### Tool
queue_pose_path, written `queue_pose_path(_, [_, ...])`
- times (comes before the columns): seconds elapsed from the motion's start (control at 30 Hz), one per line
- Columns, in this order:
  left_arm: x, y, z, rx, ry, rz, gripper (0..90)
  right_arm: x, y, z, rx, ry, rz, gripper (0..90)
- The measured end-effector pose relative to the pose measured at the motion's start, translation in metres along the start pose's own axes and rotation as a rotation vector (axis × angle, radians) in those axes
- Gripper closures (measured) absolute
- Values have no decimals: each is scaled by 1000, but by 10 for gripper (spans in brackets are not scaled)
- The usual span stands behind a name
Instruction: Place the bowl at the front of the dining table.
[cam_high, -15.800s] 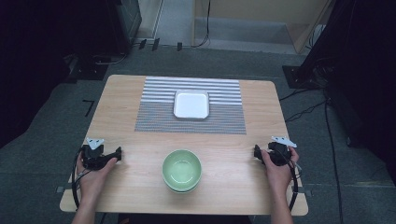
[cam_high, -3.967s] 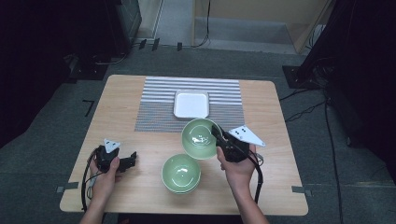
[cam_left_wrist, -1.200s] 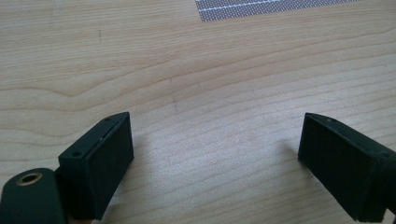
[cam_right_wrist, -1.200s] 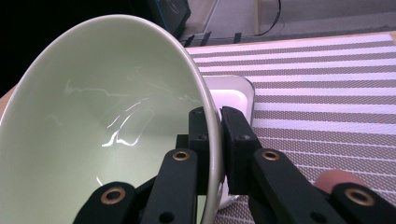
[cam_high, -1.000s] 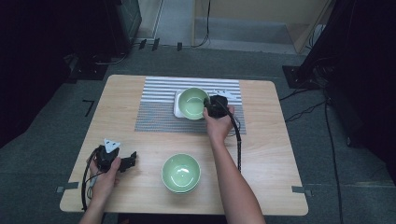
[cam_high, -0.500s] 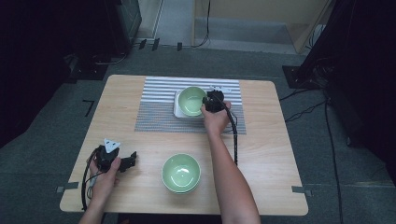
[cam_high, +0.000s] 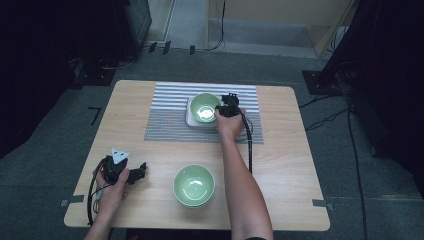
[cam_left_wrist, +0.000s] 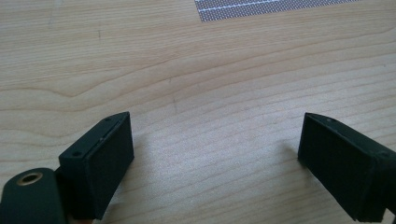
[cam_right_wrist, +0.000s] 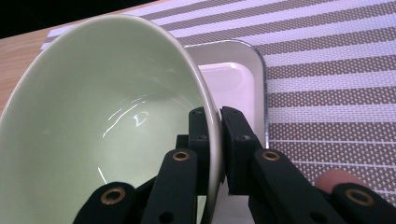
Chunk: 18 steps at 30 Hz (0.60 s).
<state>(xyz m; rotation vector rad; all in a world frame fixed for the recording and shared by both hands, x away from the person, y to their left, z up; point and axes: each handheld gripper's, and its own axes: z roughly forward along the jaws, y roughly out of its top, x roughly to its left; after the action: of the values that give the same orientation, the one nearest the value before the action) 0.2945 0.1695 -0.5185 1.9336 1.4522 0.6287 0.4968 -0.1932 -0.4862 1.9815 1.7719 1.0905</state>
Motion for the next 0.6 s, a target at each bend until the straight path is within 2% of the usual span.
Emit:
queue_pose_path(0.17, [0,0,0,0,0,1,103,-1,6,4,28,-22,39,838])
queue_pose_path(0.37, [0,0,0,0,-1,2,103,-3,9,7,65,-15,88,827])
queue_pose_path(0.6, [0,0,0,1,-2,3,103,-7,8,9,48,2,111,800])
